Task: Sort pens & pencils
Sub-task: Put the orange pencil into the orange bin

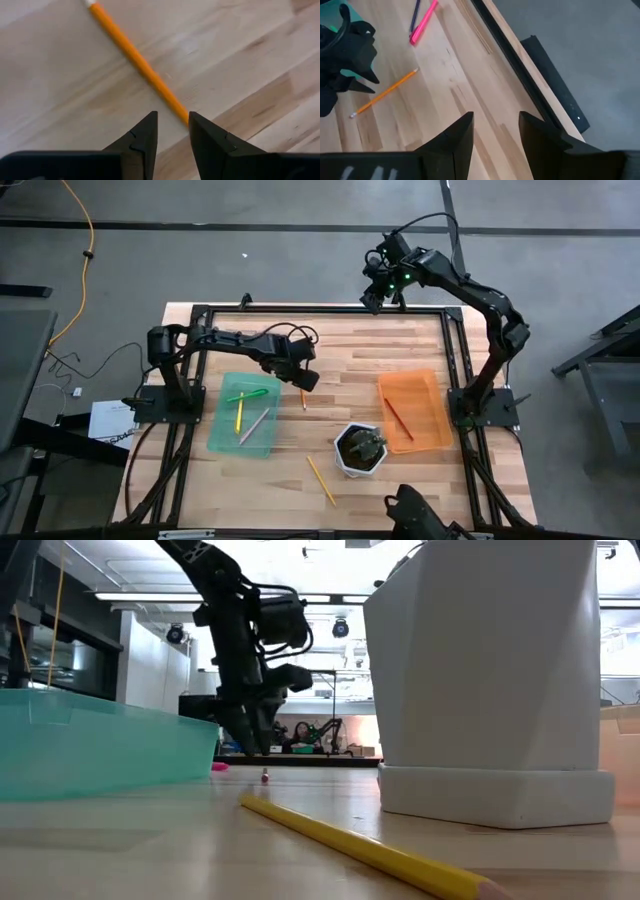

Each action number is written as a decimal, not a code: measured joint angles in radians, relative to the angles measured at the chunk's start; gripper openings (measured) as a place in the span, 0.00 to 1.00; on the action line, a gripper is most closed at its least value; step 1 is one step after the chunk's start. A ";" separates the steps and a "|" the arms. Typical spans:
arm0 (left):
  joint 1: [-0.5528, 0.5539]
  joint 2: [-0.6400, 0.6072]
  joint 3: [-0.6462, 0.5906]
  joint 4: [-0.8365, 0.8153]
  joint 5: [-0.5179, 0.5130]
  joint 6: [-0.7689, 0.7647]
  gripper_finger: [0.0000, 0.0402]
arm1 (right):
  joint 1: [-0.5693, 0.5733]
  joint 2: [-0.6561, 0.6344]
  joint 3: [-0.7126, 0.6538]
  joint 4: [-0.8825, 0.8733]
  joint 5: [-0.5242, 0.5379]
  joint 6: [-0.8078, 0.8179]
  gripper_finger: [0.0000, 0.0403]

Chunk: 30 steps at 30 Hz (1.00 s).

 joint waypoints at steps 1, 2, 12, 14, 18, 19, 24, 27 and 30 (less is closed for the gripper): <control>0.000 0.001 0.000 0.002 -0.003 -0.001 0.24 | 0.001 0.000 0.000 0.000 -0.002 0.002 0.37; 0.000 0.004 0.002 0.013 -0.008 -0.005 0.24 | 0.003 0.000 0.000 -0.001 -0.006 0.002 0.37; 0.002 0.009 0.001 0.017 -0.026 -0.017 0.24 | 0.026 0.001 0.000 0.000 -0.012 0.001 0.37; 0.002 0.009 0.001 0.031 -0.028 -0.023 0.24 | 0.030 0.001 0.000 0.001 -0.012 0.000 0.37; -0.005 0.009 0.001 0.065 -0.029 -0.031 0.24 | 0.030 0.001 0.000 0.001 -0.012 -0.001 0.37; -0.005 0.009 0.003 0.065 -0.029 -0.036 0.24 | 0.030 0.001 0.000 0.001 -0.012 -0.001 0.37; -0.013 0.008 0.020 0.067 -0.038 -0.053 0.24 | 0.030 0.001 0.000 0.001 -0.012 -0.001 0.37; -0.013 0.008 0.029 0.052 -0.052 -0.073 0.24 | 0.030 0.001 0.000 0.001 -0.023 -0.001 0.37; -0.013 0.008 0.048 0.050 -0.054 -0.080 0.24 | 0.030 0.001 0.000 0.005 -0.037 0.001 0.37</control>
